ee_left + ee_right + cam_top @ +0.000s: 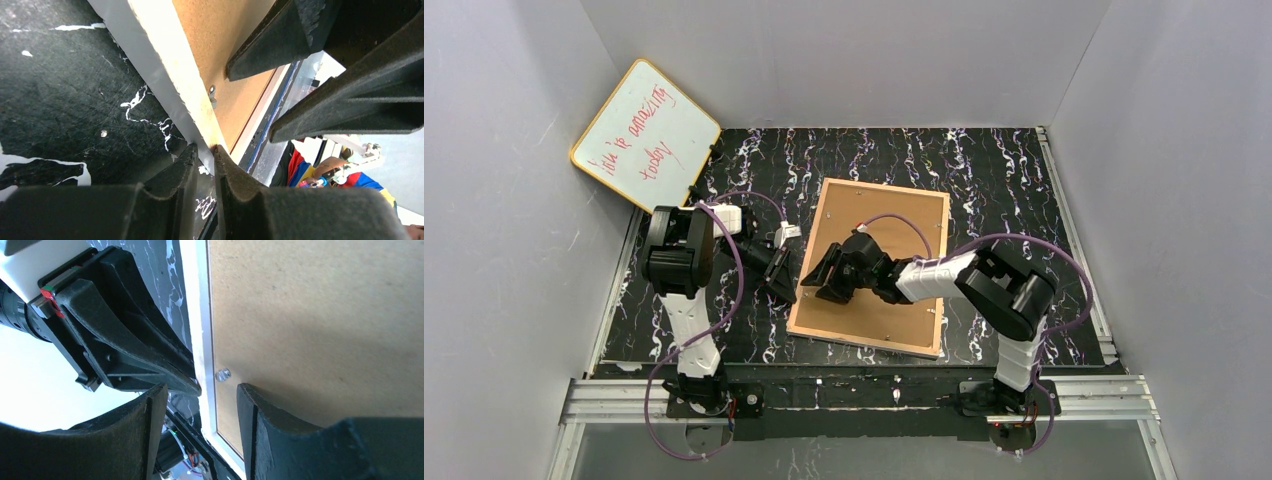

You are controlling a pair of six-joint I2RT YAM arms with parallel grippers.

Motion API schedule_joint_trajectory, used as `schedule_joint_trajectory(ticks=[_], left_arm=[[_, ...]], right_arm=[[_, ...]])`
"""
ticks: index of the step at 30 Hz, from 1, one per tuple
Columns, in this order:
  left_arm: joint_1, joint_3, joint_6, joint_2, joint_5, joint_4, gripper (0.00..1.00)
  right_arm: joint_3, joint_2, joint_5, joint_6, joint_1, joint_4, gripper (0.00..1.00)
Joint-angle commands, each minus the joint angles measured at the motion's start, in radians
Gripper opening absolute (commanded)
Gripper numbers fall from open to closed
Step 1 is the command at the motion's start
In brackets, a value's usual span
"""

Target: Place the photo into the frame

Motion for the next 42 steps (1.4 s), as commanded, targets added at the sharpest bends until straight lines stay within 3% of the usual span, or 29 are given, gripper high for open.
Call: schedule_joint_trajectory(ticks=[1, 9, 24, 42], left_arm=[[-0.019, -0.040, 0.019, 0.013, -0.046, 0.092, 0.00], [-0.019, -0.041, 0.015, 0.023, -0.050, 0.107, 0.00], [-0.019, -0.040, 0.015, 0.022, -0.048, 0.110, 0.00], [-0.020, -0.051, 0.026, 0.025, -0.049, 0.118, 0.00]], right_arm=[[0.054, 0.064, 0.008, 0.010, 0.012, -0.028, 0.61], [0.103, 0.113, -0.008, 0.037, 0.024, -0.048, 0.58], [0.044, 0.019, 0.020, 0.057, 0.057, -0.150, 0.57], [0.098, 0.115, 0.147, 0.069, 0.056, -0.065, 0.51]])
